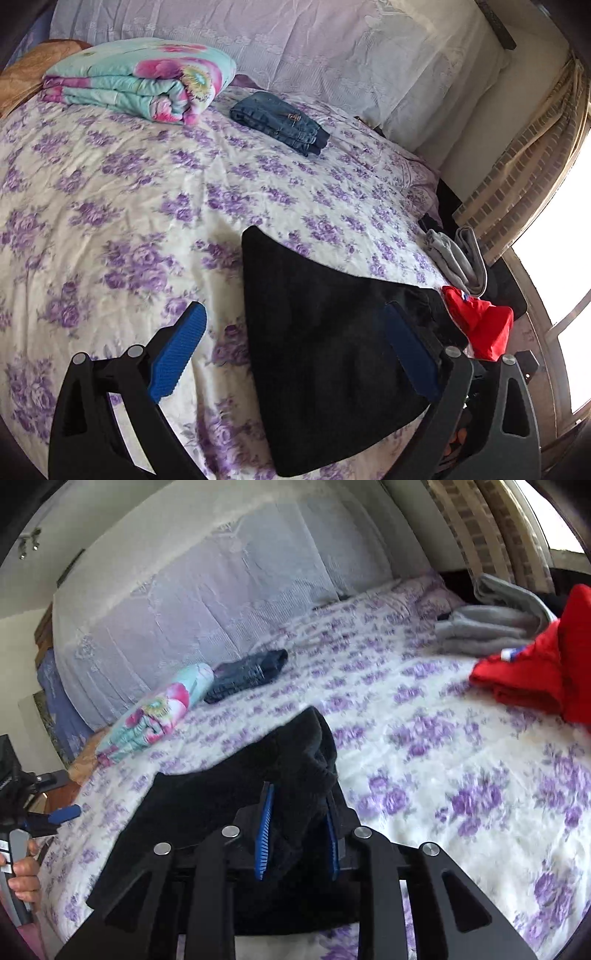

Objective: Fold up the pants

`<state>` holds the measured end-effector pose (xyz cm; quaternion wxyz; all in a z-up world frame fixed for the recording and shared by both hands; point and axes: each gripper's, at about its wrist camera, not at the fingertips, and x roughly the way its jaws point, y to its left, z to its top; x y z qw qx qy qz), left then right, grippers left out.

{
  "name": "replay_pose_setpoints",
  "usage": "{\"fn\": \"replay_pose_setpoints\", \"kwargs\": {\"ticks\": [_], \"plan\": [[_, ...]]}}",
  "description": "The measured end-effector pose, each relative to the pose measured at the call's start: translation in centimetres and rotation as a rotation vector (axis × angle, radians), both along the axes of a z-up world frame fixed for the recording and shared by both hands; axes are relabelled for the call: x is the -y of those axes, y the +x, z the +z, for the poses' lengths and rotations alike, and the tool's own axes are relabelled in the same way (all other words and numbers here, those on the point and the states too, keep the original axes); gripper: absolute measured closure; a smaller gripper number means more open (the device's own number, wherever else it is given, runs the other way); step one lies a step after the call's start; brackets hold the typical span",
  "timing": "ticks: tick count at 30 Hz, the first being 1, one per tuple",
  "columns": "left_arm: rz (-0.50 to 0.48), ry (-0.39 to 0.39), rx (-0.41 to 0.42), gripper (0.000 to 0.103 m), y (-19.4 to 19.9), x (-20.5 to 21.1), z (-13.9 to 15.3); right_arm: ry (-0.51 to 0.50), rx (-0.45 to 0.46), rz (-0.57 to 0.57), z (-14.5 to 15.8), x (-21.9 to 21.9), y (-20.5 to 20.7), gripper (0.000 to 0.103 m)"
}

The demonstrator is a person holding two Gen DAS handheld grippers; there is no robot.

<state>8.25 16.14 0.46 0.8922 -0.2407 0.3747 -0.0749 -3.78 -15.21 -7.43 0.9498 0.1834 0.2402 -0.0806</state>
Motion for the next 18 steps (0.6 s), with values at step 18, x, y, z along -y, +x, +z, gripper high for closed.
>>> {"fn": "replay_pose_setpoints", "kwargs": {"ticks": [18], "plan": [[-0.484,0.134,0.103,0.009,-3.3,13.2,-5.9,0.04,-0.075,0.553,3.7,-6.9,9.6,0.056]]}}
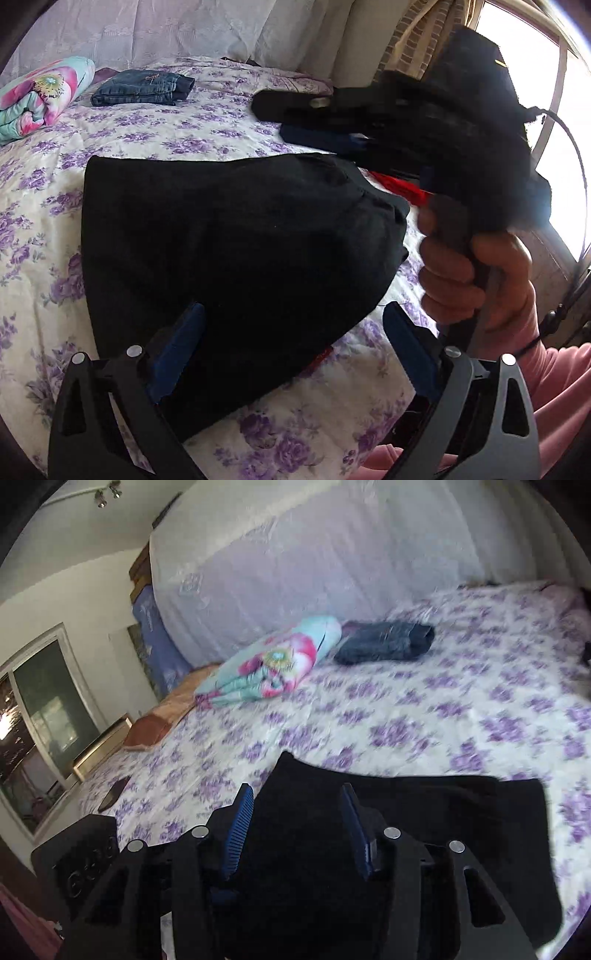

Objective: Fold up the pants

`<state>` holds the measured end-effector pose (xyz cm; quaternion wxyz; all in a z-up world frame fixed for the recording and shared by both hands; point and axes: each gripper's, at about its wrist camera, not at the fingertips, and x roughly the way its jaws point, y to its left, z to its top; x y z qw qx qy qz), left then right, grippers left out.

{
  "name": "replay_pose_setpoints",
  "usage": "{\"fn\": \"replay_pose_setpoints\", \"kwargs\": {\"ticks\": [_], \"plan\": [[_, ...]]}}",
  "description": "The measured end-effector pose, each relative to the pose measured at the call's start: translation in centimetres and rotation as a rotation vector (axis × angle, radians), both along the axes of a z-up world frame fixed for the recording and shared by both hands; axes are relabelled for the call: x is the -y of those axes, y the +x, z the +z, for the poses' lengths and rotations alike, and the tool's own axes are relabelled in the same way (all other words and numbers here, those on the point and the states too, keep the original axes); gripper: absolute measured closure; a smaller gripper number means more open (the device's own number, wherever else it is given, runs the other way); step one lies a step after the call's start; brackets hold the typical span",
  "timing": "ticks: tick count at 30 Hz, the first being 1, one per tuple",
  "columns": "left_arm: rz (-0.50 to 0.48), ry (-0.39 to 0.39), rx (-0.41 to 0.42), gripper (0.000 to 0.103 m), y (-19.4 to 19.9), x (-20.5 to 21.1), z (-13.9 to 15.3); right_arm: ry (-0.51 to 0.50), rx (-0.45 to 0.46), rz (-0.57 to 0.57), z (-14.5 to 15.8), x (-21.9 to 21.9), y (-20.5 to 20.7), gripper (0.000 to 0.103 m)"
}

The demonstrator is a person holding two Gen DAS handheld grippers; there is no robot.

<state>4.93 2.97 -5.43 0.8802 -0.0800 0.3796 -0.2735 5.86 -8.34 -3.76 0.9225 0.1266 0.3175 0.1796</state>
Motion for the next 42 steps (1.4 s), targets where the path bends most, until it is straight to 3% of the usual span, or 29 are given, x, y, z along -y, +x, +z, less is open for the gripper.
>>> {"fn": "replay_pose_setpoints", "kwargs": {"ticks": [2,3,5,8,11,13,15,17,19,22,23,24,26,28,30,32,34,36,38,42], "plan": [[-0.004,-0.014,0.005,0.009,-0.1,-0.3,-0.4,-0.057,-0.125,-0.065,-2.4,1.1,2.5,0.059],[-0.01,-0.018,0.009,0.009,-0.2,-0.4,-0.5,-0.063,-0.171,-0.122,-3.5,2.8,3.1,0.08],[-0.025,-0.021,0.019,0.009,-0.4,-0.6,-0.6,0.025,-0.186,-0.159,-4.0,5.6,2.7,0.091],[-0.035,-0.01,0.031,0.008,-0.5,-0.6,-1.0,-0.04,-0.131,-0.295,-2.3,7.9,0.0,0.087],[-0.04,0.011,0.041,0.006,-0.5,-0.4,-1.0,-0.046,-0.066,-0.306,-0.6,7.3,-3.3,0.06],[-0.035,0.024,0.047,0.006,-0.7,-0.2,-0.9,-0.044,0.003,-0.221,0.1,5.6,-5.5,0.06],[-0.03,0.035,0.05,0.006,-1.1,-0.3,-0.9,-0.065,0.005,-0.158,-0.9,4.6,-7.1,0.06],[-0.03,0.055,0.061,0.006,-2.0,-0.5,-1.0,-0.145,-0.042,-0.182,-3.0,4.8,-8.1,0.065],[-0.032,0.09,0.071,0.006,-2.7,-0.7,-1.1,-0.17,-0.022,-0.18,-3.7,5.6,-10.0,0.07],[-0.026,0.14,0.076,0.006,-3.9,-1.3,-0.7,-0.195,0.011,-0.197,-1.7,5.4,-11.9,0.061],[-0.016,0.135,0.067,0.006,-4.1,-1.7,-0.4,-0.221,0.046,-0.208,-0.8,4.8,-12.7,0.047],[-0.008,0.118,0.058,0.006,-4.1,-2.1,-0.2,-0.242,0.078,-0.194,-0.1,4.1,-13.2,0.044],[0.025,0.035,0.025,0.006,-4.1,-3.5,0.3,-0.226,0.118,-0.117,0.1,3.0,-13.8,0.042],[0.063,-0.016,-0.029,0.006,-3.6,-4.7,-0.4,-0.261,0.051,-0.122,-1.5,2.6,-13.0,0.042],[0.077,-0.015,-0.051,0.006,-3.5,-5.1,-1.0,-0.283,-0.044,-0.14,-3.7,3.2,-12.3,0.045],[0.085,0.043,-0.032,0.006,-4.3,-4.9,-0.7,-0.265,-0.026,-0.146,-3.5,3.5,-13.2,0.043],[0.098,0.088,-0.033,0.006,-5.0,-5.2,-0.5,-0.355,-0.029,-0.182,-2.7,2.8,-13.9,0.04],[0.134,0.038,-0.071,0.006,-5.3,-7.0,-0.5,-0.437,0.006,-0.2,-2.1,2.0,-14.9,0.039],[0.172,-0.03,-0.114,0.006,-5.0,-8.4,-0.4,-0.43,0.041,-0.156,-1.6,1.0,-15.8,0.037],[0.239,-0.127,-0.196,0.005,-3.5,-9.8,-0.1,-0.31,0.073,-0.045,-1.2,-0.9,-16.1,0.033]]}}
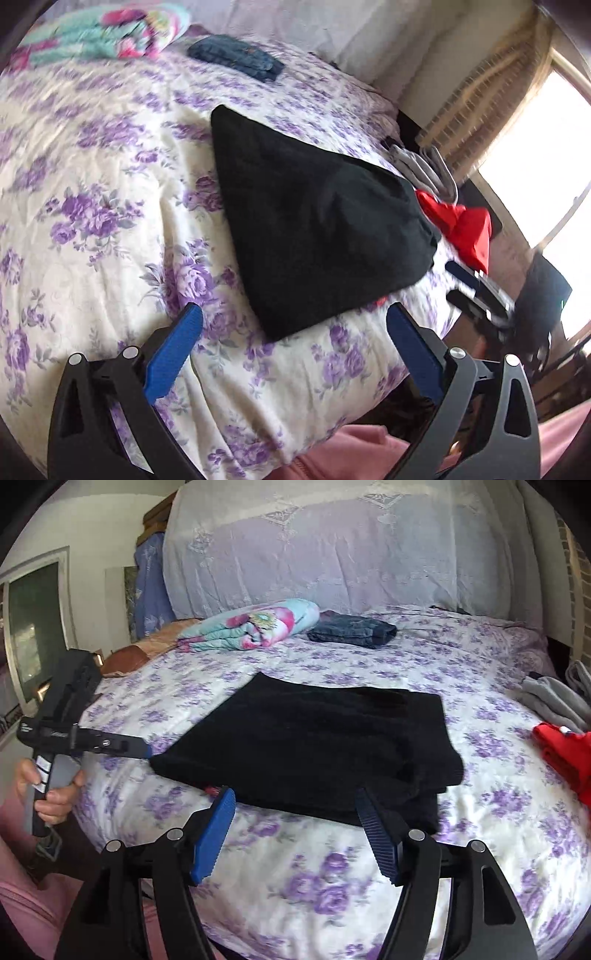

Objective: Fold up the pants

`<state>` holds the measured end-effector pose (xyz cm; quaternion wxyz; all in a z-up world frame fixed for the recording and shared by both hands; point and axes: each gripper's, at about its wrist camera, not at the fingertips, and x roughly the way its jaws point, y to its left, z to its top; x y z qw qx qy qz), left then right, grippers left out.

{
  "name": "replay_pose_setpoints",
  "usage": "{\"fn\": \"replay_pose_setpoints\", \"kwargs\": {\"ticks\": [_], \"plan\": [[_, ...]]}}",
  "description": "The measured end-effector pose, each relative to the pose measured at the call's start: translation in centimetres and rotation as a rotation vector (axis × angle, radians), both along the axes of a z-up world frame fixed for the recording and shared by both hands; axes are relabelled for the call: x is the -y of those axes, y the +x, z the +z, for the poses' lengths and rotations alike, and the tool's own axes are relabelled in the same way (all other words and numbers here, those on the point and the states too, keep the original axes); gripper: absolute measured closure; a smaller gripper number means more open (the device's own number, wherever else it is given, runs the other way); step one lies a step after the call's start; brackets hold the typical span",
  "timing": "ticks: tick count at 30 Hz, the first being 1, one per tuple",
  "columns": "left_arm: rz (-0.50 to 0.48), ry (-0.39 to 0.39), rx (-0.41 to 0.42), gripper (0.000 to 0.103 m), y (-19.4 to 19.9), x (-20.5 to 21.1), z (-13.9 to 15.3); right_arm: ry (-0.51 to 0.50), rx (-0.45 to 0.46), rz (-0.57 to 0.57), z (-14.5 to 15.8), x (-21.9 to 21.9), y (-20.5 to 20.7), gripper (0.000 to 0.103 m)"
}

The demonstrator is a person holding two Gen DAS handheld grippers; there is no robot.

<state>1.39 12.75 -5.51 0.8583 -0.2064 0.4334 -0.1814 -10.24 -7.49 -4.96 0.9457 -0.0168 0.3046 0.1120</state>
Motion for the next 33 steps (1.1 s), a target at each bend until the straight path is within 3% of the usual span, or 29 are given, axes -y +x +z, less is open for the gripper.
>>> {"fn": "replay_pose_setpoints", "kwargs": {"ticks": [6,9,14,23,30,33], "plan": [[0.001,-0.006,-0.063,0.005,1.7,1.3,-0.5,0.066,-0.007,-0.022,-0.4,0.7,-0.2,0.029],[-0.042,-0.055,-0.096,0.005,2.9,2.2,-1.0,0.093,-0.024,-0.069,-0.9,1.7,-0.6,0.029],[-0.037,-0.072,-0.125,0.005,4.1,2.6,-1.4,0.143,-0.014,-0.09,-1.1,3.0,-1.5,0.029],[-0.024,-0.008,-0.127,0.005,5.2,3.8,-1.4,0.208,-0.01,-0.107,-1.0,5.0,-1.0,0.029],[-0.036,0.01,-0.117,0.005,5.8,3.9,-1.3,0.438,0.039,-0.162,2.6,12.5,1.1,0.017],[-0.049,0.016,-0.093,0.005,5.7,3.9,-1.4,0.592,-0.065,-0.164,1.6,17.0,4.2,0.015]]}}
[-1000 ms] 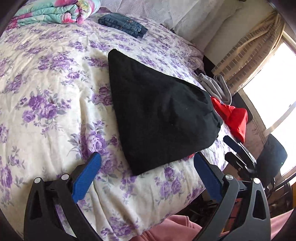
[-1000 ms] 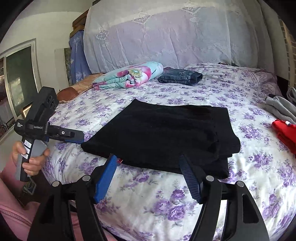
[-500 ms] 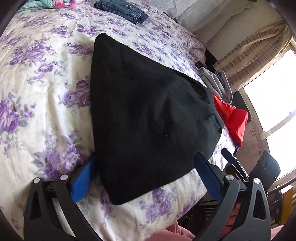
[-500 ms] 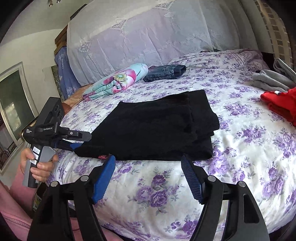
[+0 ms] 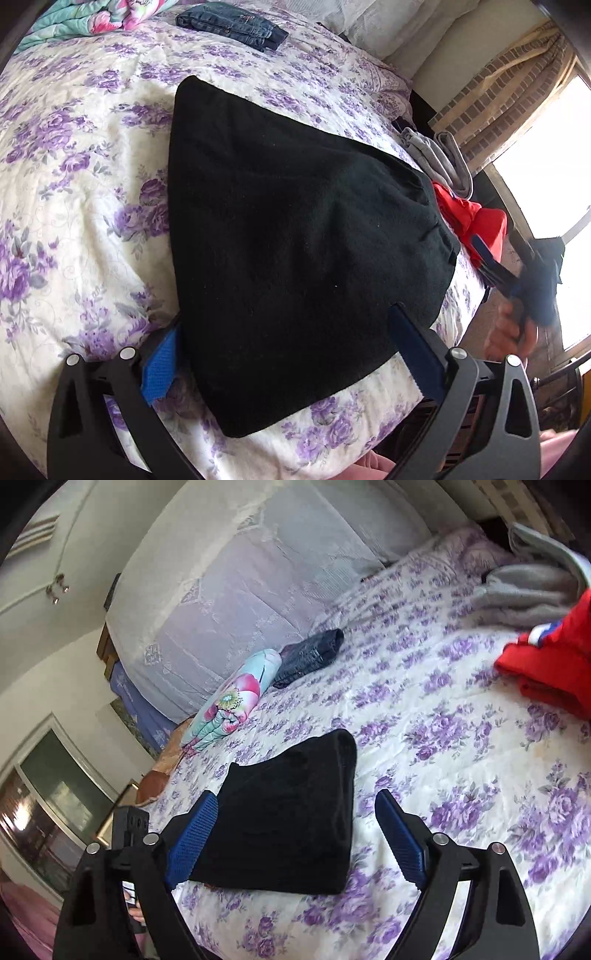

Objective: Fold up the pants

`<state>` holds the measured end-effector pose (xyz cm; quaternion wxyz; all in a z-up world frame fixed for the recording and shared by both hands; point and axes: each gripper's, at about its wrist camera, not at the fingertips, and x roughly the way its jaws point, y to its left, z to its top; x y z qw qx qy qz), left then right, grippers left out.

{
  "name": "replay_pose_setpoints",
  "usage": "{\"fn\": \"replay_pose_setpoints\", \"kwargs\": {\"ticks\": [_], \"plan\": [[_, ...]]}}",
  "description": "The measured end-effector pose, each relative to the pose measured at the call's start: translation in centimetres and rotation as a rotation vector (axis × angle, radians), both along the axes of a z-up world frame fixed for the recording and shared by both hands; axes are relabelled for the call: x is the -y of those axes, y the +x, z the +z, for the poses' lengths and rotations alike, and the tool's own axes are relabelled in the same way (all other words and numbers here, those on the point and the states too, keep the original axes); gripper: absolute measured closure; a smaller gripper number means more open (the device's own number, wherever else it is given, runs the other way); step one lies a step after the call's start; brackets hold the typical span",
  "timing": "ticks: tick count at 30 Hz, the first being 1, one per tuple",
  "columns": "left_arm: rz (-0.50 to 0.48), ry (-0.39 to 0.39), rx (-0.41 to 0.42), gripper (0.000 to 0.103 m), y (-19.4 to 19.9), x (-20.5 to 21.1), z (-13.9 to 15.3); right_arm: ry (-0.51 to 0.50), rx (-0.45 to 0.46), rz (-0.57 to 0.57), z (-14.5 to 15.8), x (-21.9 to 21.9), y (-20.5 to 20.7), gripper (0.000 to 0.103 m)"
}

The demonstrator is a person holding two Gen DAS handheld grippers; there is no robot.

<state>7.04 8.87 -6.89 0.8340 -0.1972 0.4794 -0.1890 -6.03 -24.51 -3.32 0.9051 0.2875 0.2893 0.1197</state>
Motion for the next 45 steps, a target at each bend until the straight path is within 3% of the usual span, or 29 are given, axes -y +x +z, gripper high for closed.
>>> {"fn": "replay_pose_setpoints", "kwargs": {"ticks": [3,6,10,15,17,19,20,21,23,25,29,30,35,40,43,45], "plan": [[-0.028,0.022,0.04,0.005,-0.5,0.2,-0.1,0.129,-0.135,-0.002,-2.5,3.4,3.3,0.015],[-0.057,0.052,0.069,0.004,-0.8,0.5,-0.2,0.244,-0.246,0.07,-4.7,5.0,5.9,0.015],[-0.099,0.064,0.092,0.004,-0.8,0.7,-0.2,0.238,-0.282,0.222,-4.7,3.8,8.6,0.015],[-0.116,0.009,0.1,0.004,0.4,0.5,-0.3,0.235,-0.304,0.36,-6.0,0.7,13.6,0.017],[-0.107,-0.027,0.096,0.004,1.2,0.4,-0.4,0.295,-0.325,0.411,-6.9,-1.3,15.5,0.03],[-0.104,-0.073,0.093,0.005,2.0,0.2,-0.4,0.172,-0.338,0.433,-6.6,-3.7,16.5,0.056],[-0.098,-0.105,0.088,0.006,2.3,0.0,-0.4,0.185,-0.354,0.442,-6.9,-4.3,16.7,0.072],[-0.092,-0.144,0.086,0.007,2.5,-0.4,-0.3,0.241,-0.362,0.444,-7.2,-4.6,16.6,0.075],[-0.077,-0.161,0.088,0.031,2.6,-0.9,0.1,0.201,-0.334,0.435,-6.5,-4.8,16.4,0.077],[-0.066,-0.141,0.094,0.049,2.7,-1.3,0.5,0.157,-0.278,0.436,-4.7,-5.3,15.9,0.078],[-0.04,-0.164,0.092,0.078,3.0,-2.6,0.9,0.086,-0.18,0.47,-0.7,-7.2,16.0,0.079],[-0.038,-0.169,0.099,0.082,3.2,-2.8,1.1,0.067,-0.156,0.478,0.3,-7.6,16.1,0.079],[-0.02,-0.107,0.215,0.086,4.2,-4.3,5.0,0.01,-0.03,0.498,5.2,-8.6,17.9,0.079],[-0.008,0.008,0.371,0.086,9.1,-7.1,11.8,0.007,0.108,0.485,10.6,-9.3,24.8,0.079],[0.009,0.063,0.42,0.085,13.5,-8.7,13.3,0.006,0.149,0.46,11.4,-9.0,30.9,0.079],[0.023,0.101,0.418,0.083,16.8,-9.6,12.7,-0.025,0.148,0.443,10.1,-9.1,35.3,0.079]]}}
